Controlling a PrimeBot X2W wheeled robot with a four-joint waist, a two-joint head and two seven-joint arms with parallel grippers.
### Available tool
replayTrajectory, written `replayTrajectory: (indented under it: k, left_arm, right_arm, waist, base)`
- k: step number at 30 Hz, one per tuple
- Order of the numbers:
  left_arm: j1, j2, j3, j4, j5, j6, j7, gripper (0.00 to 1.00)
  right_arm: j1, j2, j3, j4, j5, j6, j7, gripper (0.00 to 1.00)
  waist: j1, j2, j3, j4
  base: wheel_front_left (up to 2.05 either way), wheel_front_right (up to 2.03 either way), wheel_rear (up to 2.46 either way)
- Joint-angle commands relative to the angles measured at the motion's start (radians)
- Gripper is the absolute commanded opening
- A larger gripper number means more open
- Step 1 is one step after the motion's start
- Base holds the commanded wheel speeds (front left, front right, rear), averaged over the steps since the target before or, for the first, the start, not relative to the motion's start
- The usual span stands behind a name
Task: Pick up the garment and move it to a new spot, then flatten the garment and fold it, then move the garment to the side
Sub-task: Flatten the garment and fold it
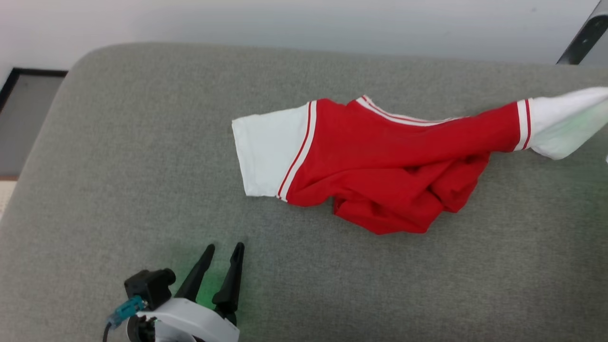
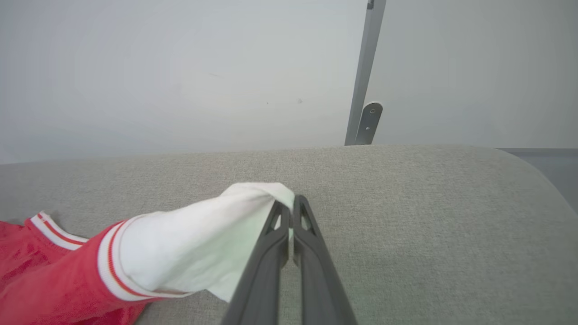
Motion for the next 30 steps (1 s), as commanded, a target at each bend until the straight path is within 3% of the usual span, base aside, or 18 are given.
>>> replayTrajectory:
  k: [1,9,16,17,18,19,25,30]
  left_arm:
    - [-0.014,0.001,-0.002,-0.004,0.008,-0.004,-0.002,1.0]
    - [-0.063,-0.006,-0.008,-0.009,0.014,-0.007,-0.005,1.0]
    - [-0.079,-0.003,-0.005,-0.016,0.021,0.006,-0.008,1.0]
    - [-0.078,-0.001,-0.006,-0.017,0.024,0.008,-0.007,1.0]
    - [-0.078,0.002,-0.007,-0.018,0.027,0.009,-0.007,1.0]
    - [-0.077,0.004,-0.008,-0.021,0.028,0.013,-0.007,1.0]
    - [-0.058,0.039,-0.003,-0.06,0.046,0.033,0.002,1.0]
    - [-0.078,0.099,0.015,-0.126,0.058,0.049,0.043,1.0]
  right_arm:
    - [-0.04,0.023,-0.015,0.049,-0.038,-0.001,-0.01,0.0]
    - [-0.156,0.024,-0.094,0.315,-0.299,-0.001,-0.031,0.0]
    - [-0.19,0.071,-0.14,0.42,-0.403,-0.001,-0.088,0.0]
    - [-0.191,0.08,-0.142,0.429,-0.407,-0.001,-0.102,0.3]
    - [-0.191,0.085,-0.145,0.435,-0.411,-0.001,-0.116,0.75]
    - [-0.193,0.09,-0.145,0.44,-0.413,-0.001,-0.13,1.0]
    - [-0.165,0.132,-0.101,0.432,-0.351,-0.001,-0.244,1.0]
    - [-0.086,0.16,0.032,0.329,-0.232,-0.001,-0.328,1.0]
  waist:
    - [0.0,0.0,0.037,0.019]
    - [0.0,0.0,0.101,0.043]
    - [0.0,0.0,0.1,0.035]
    - [0.0,0.0,0.094,0.032]
    - [0.0,0.0,0.088,0.029]
    - [0.0,0.0,0.08,0.025]
    - [0.0,0.0,0.02,-0.004]
    - [0.0,0.0,-0.022,-0.047]
  base:
    - [0.0,0.0,0.0]
    - [0.0,0.0,0.0]
    - [0.0,0.0,0.0]
    - [0.0,0.0,0.0]
    - [0.0,0.0,0.0]
    - [0.0,0.0,0.0]
    - [0.0,0.0,0.0]
    - [0.0,0.0,0.0]
